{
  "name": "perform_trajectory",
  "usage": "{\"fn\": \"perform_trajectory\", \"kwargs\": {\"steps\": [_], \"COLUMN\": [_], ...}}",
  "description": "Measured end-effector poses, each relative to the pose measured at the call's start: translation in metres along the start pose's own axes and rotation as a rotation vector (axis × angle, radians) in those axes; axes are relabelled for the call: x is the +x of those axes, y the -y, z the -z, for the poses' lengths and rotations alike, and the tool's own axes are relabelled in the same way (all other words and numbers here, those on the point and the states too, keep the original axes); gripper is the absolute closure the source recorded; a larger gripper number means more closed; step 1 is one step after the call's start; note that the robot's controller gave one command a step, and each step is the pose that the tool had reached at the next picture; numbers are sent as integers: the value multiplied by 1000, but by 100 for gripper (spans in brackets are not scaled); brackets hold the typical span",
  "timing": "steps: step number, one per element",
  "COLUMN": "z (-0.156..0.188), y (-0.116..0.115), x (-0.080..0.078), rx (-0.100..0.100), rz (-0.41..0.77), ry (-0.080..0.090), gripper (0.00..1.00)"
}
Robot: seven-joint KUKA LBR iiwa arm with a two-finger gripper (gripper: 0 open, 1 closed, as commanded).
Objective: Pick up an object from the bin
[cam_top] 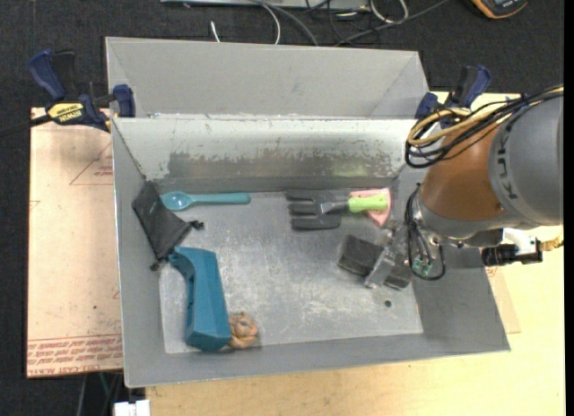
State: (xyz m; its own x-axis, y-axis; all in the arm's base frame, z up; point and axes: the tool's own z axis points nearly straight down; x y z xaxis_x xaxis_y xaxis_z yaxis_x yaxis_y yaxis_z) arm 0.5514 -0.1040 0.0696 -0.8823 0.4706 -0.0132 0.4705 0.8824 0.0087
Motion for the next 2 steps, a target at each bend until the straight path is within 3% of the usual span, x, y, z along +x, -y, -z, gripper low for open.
{"fn": "perform_trajectory", "kwargs": {"steps": [1, 2], "z": [35, 83], "y": [0, -1], "x": [2, -1], "rx": [2, -1], "rz": [1, 2], "ry": [-9, 1], "gripper": [100, 100]}}
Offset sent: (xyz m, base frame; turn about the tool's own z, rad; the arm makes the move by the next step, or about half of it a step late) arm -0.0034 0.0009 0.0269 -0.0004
